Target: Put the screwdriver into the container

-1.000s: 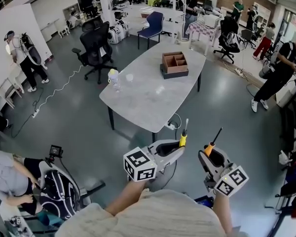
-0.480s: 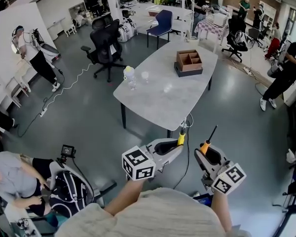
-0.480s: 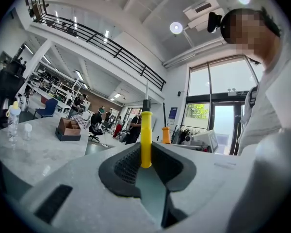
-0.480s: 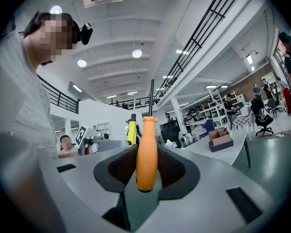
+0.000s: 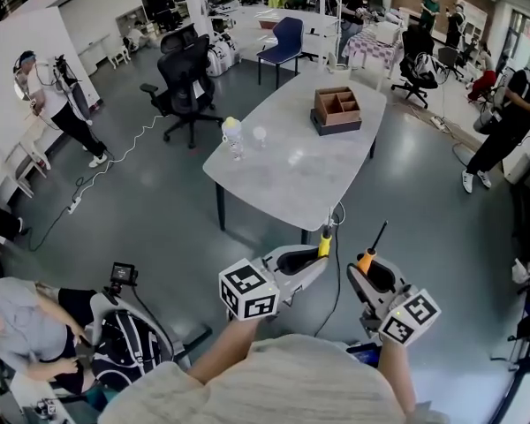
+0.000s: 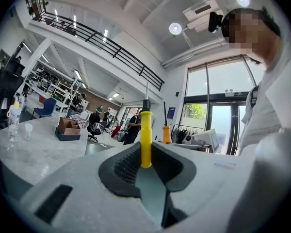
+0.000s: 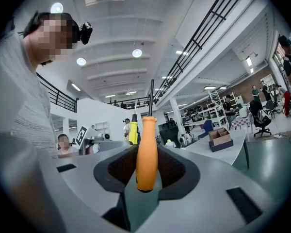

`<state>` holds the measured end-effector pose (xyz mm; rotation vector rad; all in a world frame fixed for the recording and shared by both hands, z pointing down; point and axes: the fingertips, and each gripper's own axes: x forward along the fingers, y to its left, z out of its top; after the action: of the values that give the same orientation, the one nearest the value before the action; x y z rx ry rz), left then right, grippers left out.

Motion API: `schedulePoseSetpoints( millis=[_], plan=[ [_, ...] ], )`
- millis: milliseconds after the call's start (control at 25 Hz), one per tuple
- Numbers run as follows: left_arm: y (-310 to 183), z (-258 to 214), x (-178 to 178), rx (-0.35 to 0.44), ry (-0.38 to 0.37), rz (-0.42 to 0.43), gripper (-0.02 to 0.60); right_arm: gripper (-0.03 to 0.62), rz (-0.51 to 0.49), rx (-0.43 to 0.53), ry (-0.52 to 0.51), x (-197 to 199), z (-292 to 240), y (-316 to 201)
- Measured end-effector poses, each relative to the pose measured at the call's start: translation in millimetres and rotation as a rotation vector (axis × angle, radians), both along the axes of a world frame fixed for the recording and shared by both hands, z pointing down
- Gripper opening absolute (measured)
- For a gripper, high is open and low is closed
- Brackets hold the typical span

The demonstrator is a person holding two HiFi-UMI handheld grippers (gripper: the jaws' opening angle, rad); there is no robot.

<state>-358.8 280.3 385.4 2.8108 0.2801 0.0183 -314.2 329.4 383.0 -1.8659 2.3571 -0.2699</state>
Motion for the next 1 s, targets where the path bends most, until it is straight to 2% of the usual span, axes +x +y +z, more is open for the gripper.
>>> schedulePoseSetpoints(
  millis=[480,800,1000],
  plan=[
    [7,7,2,-0.034,0.003,0.050,0.074,0.124,0.056,-0.034,0.011,-1,4,14],
    [-1,12,29,-0.051,-0.007,0.053,0.074,0.124,0.055,-0.061,0.000,28,11,2],
    [-19,16,63,-0.063,-0.018,0.029,0.074,0.124,0.023,-0.064,-0.005,59,13,-18]
  ],
)
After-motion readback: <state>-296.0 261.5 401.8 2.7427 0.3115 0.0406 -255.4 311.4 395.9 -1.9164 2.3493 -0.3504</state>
